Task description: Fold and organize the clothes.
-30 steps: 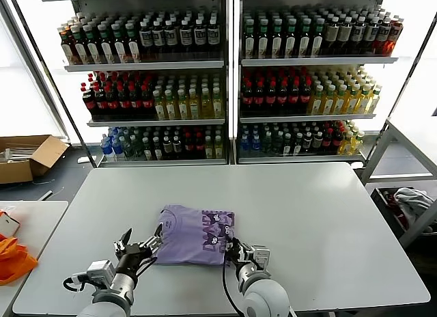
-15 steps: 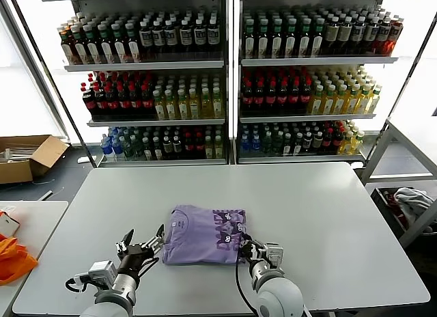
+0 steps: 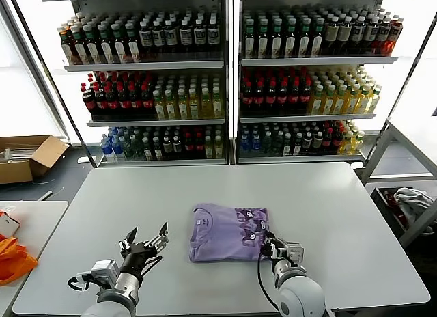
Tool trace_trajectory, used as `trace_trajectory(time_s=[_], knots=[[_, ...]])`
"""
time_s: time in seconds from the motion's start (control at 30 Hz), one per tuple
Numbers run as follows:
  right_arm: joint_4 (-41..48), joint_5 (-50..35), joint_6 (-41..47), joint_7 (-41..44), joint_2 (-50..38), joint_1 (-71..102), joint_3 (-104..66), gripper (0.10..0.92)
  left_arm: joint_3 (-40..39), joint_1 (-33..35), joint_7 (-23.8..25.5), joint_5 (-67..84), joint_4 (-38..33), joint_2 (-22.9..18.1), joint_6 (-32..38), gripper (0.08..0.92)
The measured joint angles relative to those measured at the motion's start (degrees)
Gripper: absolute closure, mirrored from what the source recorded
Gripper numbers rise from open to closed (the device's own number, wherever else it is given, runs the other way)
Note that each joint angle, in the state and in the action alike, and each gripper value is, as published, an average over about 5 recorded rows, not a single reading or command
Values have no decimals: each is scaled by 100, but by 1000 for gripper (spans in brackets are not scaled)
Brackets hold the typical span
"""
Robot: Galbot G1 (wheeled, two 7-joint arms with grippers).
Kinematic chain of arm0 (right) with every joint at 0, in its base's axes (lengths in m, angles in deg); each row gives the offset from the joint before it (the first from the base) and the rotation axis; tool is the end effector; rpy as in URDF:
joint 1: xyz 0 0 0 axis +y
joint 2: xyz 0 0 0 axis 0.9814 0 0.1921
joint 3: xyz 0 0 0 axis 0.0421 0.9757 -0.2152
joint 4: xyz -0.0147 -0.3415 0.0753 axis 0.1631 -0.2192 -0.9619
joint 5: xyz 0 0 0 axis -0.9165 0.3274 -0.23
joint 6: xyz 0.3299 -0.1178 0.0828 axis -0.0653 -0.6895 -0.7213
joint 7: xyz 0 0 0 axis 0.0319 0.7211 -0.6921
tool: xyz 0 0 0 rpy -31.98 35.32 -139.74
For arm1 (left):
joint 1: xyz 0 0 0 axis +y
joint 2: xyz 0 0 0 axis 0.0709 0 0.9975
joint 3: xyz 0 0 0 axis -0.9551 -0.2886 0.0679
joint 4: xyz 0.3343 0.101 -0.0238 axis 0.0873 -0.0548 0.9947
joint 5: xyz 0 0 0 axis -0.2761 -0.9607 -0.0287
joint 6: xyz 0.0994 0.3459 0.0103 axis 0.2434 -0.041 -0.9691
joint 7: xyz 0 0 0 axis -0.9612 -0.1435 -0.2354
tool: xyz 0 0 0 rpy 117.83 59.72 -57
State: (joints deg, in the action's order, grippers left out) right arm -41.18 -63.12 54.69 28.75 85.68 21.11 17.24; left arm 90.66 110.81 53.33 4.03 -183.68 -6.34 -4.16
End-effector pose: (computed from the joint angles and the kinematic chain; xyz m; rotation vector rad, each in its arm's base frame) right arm 0.2702 0.0391 -0.2891 0.0639 -2.6004 -0.0820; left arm 0.2053 0.0117 -0.2463 0.0030 -2.7773 0.2688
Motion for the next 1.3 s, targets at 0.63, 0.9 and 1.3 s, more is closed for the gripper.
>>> trace_trajectory(time_s=[0.63, 0.9, 1.3], knots=[[-173, 1599, -302, 656, 101, -494, 690, 360, 118, 140, 83, -297, -228, 63, 366, 177], [509, 1623, -260, 717, 298, -1133, 1247, 208, 180, 223, 88, -351, -253, 50, 368, 177], [1161, 1378, -83, 715, 344, -1522, 1529, 203, 185, 176, 81, -356, -168, 62, 305, 177]])
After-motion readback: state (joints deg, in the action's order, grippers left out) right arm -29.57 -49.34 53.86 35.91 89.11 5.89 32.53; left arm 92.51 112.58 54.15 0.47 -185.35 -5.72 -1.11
